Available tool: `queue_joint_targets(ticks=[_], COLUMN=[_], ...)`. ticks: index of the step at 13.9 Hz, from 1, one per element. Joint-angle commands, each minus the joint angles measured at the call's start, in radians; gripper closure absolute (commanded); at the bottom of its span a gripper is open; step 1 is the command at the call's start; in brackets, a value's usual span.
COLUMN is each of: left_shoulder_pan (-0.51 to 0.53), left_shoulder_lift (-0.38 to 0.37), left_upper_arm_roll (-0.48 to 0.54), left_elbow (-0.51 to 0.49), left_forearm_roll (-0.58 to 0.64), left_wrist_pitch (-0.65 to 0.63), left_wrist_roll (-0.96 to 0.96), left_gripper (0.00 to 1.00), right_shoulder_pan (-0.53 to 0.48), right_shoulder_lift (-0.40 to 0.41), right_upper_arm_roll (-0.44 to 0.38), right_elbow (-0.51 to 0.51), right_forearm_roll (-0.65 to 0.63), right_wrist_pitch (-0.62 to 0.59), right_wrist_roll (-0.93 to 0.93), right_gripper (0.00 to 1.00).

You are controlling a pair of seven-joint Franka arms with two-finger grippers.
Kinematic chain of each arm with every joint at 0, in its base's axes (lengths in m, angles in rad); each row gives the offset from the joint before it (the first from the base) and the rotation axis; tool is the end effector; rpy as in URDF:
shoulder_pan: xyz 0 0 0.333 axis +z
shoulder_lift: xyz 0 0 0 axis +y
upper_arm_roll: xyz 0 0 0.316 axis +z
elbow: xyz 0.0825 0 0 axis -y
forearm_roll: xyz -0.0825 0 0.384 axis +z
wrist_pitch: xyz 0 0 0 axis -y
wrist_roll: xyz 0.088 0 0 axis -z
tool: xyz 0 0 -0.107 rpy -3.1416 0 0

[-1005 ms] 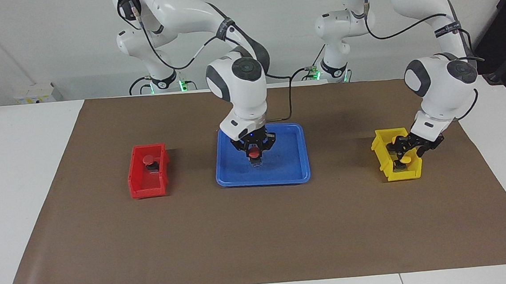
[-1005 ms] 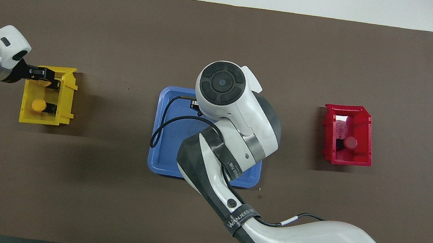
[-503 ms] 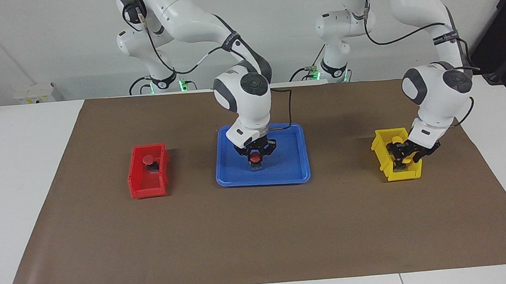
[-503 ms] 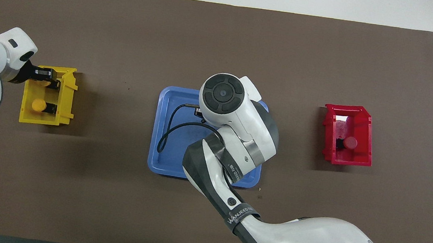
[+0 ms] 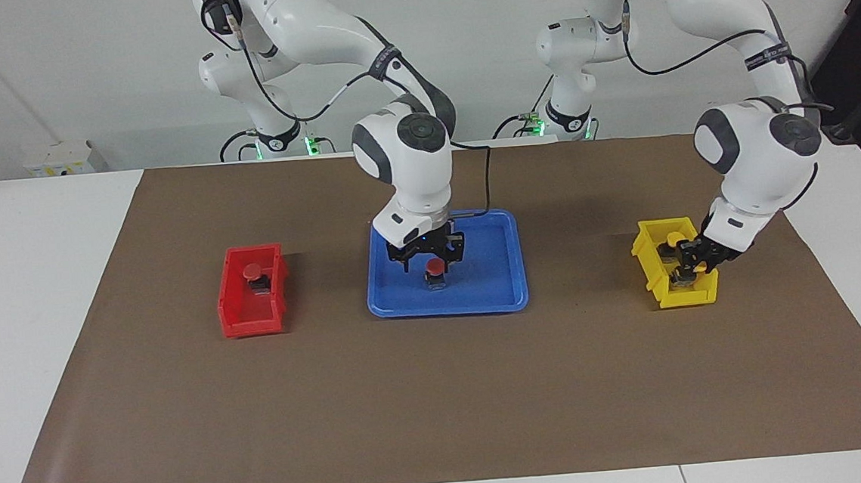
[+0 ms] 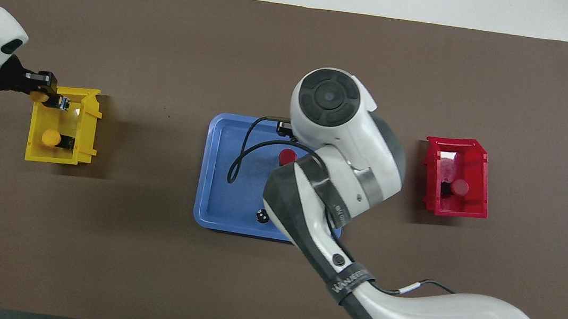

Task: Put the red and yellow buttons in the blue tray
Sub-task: 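Open the right gripper over the tray while the left gripper lifts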

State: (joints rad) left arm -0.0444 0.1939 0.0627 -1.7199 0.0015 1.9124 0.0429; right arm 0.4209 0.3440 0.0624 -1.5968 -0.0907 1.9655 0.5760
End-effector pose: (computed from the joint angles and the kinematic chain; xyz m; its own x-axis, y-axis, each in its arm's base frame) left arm 0.6190 0.0091 0.4688 0.9997 -0.0263 -0.0016 -0.0263 -0.9996 -0.0134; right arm 0.5917 0.2987 0.4364 0.9966 -0.0616 0.0552 -0.0638 -0.9972 0.0399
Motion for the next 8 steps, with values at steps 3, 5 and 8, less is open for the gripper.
queue_joint_targets(ticks=[3, 5, 8], left_shoulder_pan=[-0.344, -0.490, -0.616], left_shoulder_lift=[0.024, 0.003, 0.012], left_upper_arm_roll=[0.005, 0.003, 0.000], left_elbow=[0.101, 0.010, -0.084], left_forearm_roll=[-0.003, -0.003, -0.011], left_wrist_pitch=[-0.074, 0.022, 0.113], left_wrist_roll=[-0.533, -0.699, -0.751], left_gripper=[0.99, 0.99, 0.99], right_shoulder_pan=[-0.286, -0.393, -0.429], right_shoulder_lift=[-0.295, -0.332, -0.368], right_upper_arm_roll=[0.013, 0.014, 0.014], right_elbow=[-0.326, -0.431, -0.547], right_forearm_roll=[0.081, 0.089, 0.091], right_wrist_pitch=[-0.010, 0.048, 0.169], right_wrist_roll=[-0.448, -0.566, -0.633], right_gripper=[0.21, 0.23, 0.30])
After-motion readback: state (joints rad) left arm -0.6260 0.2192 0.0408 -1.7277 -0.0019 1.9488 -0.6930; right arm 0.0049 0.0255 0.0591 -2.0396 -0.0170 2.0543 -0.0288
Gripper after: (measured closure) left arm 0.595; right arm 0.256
